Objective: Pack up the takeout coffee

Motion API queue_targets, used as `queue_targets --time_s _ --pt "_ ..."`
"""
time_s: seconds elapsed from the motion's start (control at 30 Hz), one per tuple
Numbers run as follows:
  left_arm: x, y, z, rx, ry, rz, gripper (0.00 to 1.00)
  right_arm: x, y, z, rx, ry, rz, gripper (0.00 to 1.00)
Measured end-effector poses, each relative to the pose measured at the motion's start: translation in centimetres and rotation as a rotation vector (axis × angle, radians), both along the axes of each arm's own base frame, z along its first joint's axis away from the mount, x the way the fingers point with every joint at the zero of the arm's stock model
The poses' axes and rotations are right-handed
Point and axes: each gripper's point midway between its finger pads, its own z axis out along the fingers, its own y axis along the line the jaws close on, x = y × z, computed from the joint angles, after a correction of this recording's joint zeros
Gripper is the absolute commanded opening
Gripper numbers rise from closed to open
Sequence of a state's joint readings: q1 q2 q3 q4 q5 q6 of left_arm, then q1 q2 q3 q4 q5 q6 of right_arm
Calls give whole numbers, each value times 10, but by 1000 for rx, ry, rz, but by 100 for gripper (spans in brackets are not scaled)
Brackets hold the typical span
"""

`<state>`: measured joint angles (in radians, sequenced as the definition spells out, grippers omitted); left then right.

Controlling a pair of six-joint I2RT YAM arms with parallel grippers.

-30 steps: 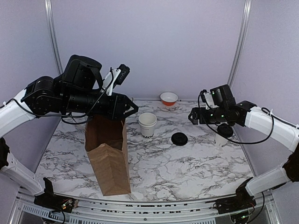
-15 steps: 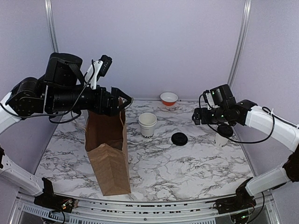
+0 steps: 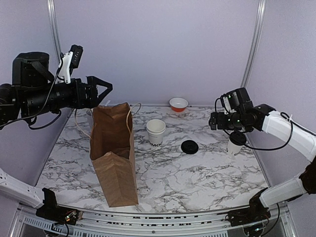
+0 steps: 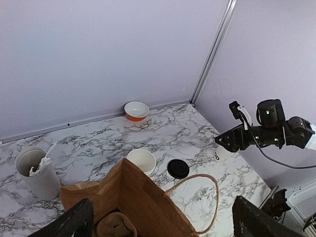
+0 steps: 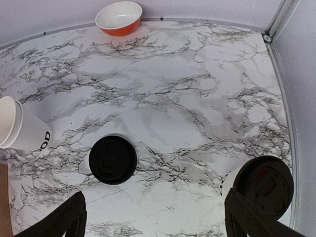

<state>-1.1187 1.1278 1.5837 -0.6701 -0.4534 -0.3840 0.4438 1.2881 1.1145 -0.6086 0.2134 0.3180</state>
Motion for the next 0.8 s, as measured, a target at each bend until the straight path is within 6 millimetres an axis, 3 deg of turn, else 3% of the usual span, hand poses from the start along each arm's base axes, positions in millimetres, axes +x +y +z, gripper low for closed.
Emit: queue_targets --time_s 0.17,0.33,0.47,0.63,0.7,0.8 --pt "1 33 3 -33 16 117 87 0 -11 1 -2 3 -27 94" --pt "9 65 -14 -14 80 251 79 0 -29 3 -9 7 -69 95" --pt "19 84 -36 7 145 331 62 -2 -37 7 -21 2 -86 95" --pt "23 86 -67 53 241 327 38 -3 -47 8 -40 0 -110 96" --pt "21 82 -72 59 261 308 29 -2 -55 9 -41 -2 -131 96" --pt "18 77 -75 57 283 274 23 -2 -72 14 -39 -14 -174 96"
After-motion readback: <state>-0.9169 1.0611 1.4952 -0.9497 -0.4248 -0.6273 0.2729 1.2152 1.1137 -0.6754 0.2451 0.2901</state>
